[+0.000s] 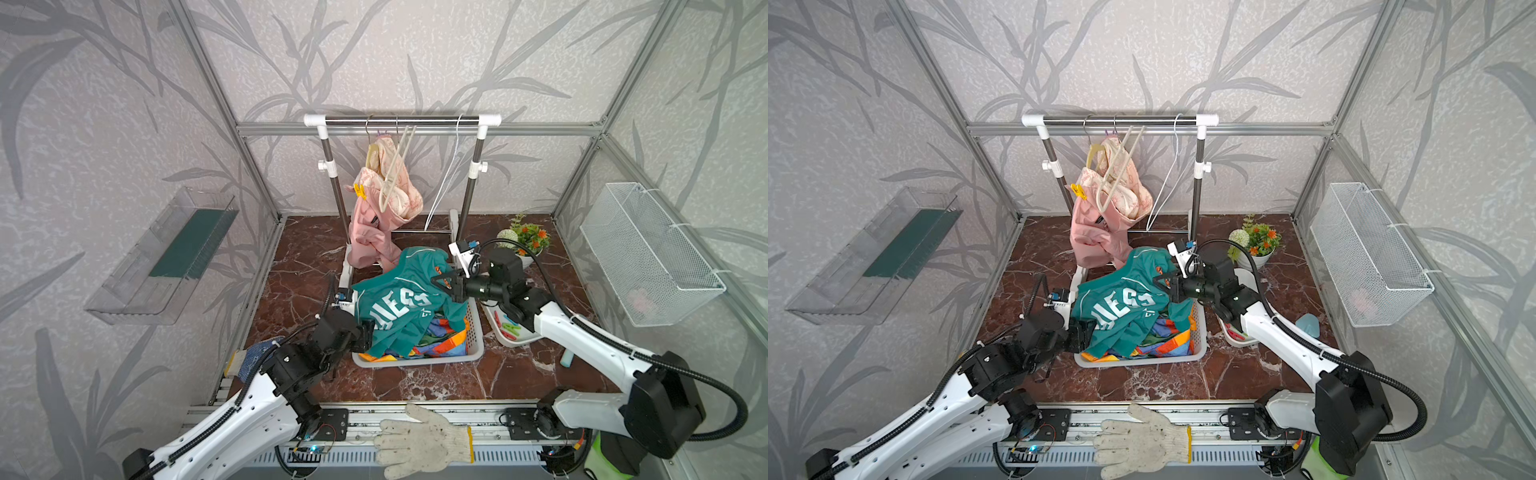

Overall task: Remove the clothespins securing jackets to the hanger
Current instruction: Adjust the jacket in the basket.

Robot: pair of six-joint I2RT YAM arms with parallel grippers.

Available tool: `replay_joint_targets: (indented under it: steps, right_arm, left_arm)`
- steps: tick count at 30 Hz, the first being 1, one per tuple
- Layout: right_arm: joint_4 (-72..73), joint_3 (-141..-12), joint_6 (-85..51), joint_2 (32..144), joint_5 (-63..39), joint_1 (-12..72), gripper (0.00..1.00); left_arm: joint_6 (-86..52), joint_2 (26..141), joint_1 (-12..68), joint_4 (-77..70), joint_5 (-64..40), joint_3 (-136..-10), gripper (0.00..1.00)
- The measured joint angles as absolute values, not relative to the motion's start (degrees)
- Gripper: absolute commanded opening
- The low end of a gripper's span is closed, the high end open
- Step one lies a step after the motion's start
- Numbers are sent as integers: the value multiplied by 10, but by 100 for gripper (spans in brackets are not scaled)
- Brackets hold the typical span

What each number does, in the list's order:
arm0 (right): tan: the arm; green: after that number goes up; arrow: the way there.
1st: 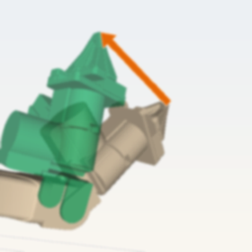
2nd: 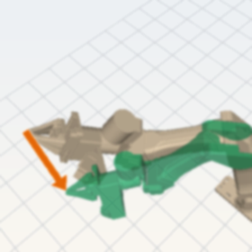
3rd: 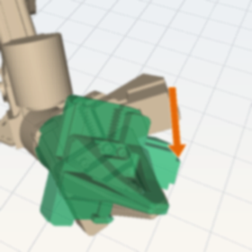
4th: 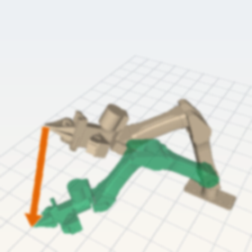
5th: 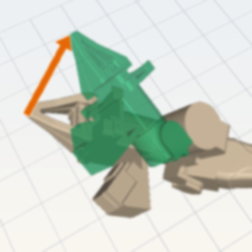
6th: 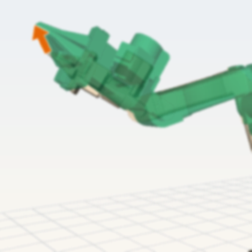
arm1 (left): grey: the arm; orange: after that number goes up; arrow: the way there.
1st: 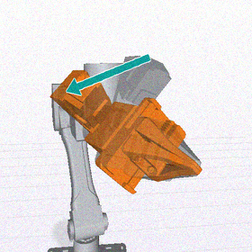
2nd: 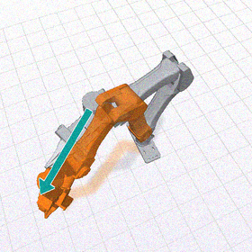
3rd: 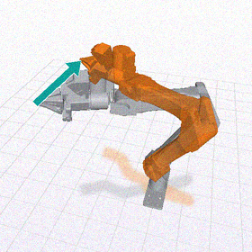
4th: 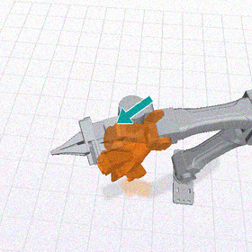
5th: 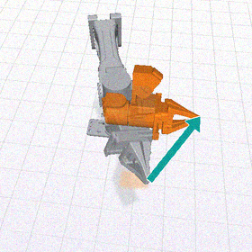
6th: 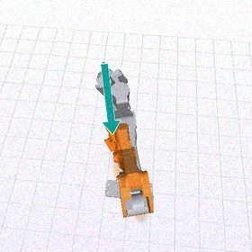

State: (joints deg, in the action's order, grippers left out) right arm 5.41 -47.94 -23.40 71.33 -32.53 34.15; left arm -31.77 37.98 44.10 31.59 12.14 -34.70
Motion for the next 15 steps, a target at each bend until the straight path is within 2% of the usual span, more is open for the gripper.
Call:
replay_joint_targets:
  steps: [3,7,12,15]
  right_arm:
    - [32,-436,-233,664,-285,404,0]
    - [23,-378,-241,621,-238,465,0]
    - [7,-328,-252,634,-188,485,0]
    - [-4,-323,-253,658,-164,488,0]
  left_arm:
    - [-315,384,441,297,119,-340,61]
    - [-305,415,441,263,100,-339,53]
    - [-287,478,441,225,59,-339,41]
    - [-282,521,441,206,34,-343,40]
